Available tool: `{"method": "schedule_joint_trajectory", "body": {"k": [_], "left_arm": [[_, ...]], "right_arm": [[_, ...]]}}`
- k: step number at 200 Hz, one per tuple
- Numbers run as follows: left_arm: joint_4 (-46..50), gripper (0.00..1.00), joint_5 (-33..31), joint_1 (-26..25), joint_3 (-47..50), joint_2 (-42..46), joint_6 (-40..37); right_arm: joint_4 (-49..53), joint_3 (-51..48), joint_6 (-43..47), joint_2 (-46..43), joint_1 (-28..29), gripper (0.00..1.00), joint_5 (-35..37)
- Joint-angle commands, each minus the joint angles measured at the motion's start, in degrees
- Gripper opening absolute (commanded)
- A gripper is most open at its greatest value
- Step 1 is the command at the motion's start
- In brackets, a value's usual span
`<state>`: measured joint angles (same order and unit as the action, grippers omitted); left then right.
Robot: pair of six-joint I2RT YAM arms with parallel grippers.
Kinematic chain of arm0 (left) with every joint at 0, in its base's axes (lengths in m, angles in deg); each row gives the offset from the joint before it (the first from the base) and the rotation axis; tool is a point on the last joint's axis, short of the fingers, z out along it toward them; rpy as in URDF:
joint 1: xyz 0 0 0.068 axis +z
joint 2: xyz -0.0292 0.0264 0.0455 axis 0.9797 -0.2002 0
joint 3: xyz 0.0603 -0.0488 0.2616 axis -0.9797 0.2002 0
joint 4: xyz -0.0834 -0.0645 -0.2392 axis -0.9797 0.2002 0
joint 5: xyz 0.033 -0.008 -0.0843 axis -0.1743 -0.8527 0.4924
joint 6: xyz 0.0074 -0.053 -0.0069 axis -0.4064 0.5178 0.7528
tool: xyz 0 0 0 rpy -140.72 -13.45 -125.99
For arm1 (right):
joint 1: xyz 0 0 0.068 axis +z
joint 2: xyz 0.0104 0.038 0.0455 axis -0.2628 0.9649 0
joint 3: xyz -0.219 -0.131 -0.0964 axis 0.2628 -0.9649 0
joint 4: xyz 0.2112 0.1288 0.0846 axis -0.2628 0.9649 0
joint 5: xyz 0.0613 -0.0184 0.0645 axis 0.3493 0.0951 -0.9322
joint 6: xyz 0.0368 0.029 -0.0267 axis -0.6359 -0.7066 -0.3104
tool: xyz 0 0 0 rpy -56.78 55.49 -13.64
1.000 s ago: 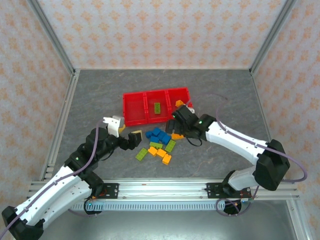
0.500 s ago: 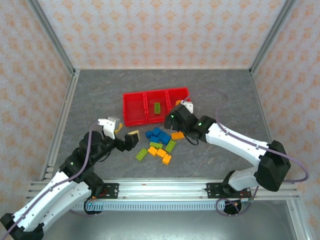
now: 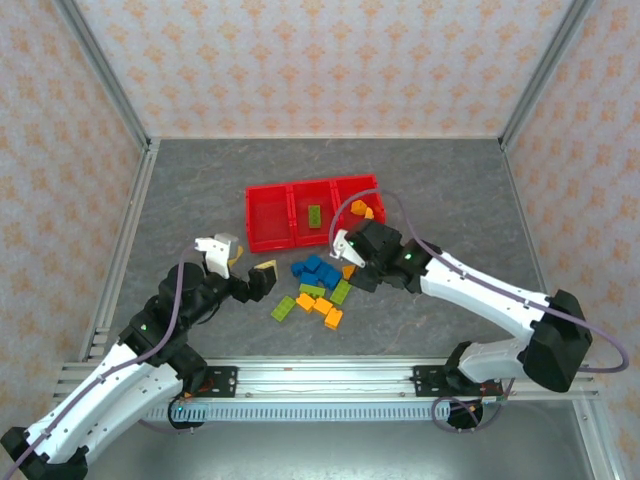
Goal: Sort the legos into containers by color
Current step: Pick up the lego from the center of the table.
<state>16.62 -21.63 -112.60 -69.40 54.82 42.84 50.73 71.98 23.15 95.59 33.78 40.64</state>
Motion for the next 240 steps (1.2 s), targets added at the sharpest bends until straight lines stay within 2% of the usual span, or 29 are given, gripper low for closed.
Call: {"method": "schedule_joint_trajectory", "body": {"k": [1, 41, 68, 94, 120, 149, 185, 240], "left_arm": [[1.36, 0.99, -0.44, -0.49, -0.58, 0.04, -0.61], [1.38, 0.99, -1.46, -0.48, -0.02, 1.68, -0.61], [1.87, 0.99, -1.72, -0.48, -0.27, 0.80, -0.92], [2.11, 0.99, -2.08, -0.49, -0.28, 0.33, -0.96], [1.93, 0.99, -2.34, -0.53, 0.12, -0.08, -0.92], [2.70, 0.99, -2.51, -0.52, -0.41, -1.91, -1.14], [2.59, 0.99, -2.91, -0.48, -0.23, -1.37, -1.14], [2.55, 0.99, -3.22, -0.55, -0.05, -1.17, -1.23]], "right_arm": [[-4.04, -5.35, 16.37, -2.82, -0.53, 1.00, -0.71], [-6.13, -6.55, 21.50, 2.86, -1.83, 0.96, -0.89], [-13.53, -8.87, 24.75, 3.46, -4.11, 0.96, -6.03], [-15.07, -8.41, 26.90, 6.36, -4.87, 0.96, -8.58], [-14.18, -6.05, 26.77, 9.42, -5.61, 0.91, -11.99], [-14.35, -5.27, 26.98, 11.27, -5.78, 0.91, -14.79], [-15.50, -4.16, 26.23, 14.87, -6.33, 0.91, -14.77], [-14.63, -0.94, 25.81, 20.40, -7.72, 0.85, -16.77]]}}
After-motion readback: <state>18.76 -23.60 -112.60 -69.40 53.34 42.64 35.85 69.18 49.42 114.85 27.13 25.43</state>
